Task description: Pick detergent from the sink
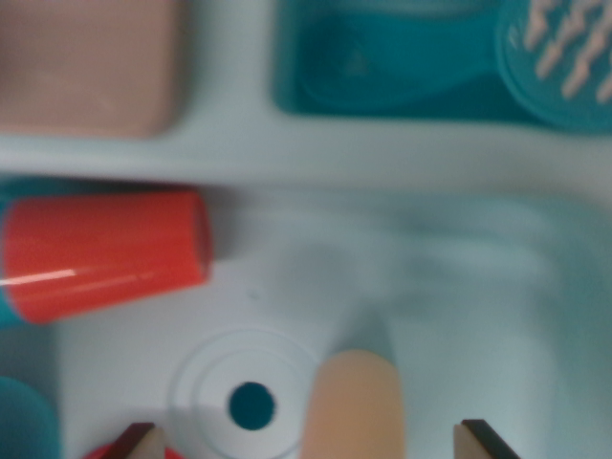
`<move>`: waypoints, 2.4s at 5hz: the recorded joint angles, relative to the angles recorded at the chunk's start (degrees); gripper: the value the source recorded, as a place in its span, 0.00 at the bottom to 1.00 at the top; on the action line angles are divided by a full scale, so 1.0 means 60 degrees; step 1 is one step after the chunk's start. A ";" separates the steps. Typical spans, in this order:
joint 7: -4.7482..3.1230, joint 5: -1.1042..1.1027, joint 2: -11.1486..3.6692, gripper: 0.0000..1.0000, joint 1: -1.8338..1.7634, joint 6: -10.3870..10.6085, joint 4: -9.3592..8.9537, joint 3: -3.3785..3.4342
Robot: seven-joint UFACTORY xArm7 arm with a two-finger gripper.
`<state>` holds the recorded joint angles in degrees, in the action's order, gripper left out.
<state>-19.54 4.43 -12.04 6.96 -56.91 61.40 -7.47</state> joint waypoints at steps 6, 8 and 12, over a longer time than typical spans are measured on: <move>-0.0325 0.0026 -0.0200 0.00 0.0143 0.0488 -0.0410 -0.0148; -0.0331 0.0026 -0.0204 0.00 0.0145 0.0496 -0.0418 -0.0151; -0.0331 0.0026 -0.0204 1.00 0.0145 0.0496 -0.0418 -0.0151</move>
<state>-21.53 4.58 -13.26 7.83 -53.93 58.90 -8.37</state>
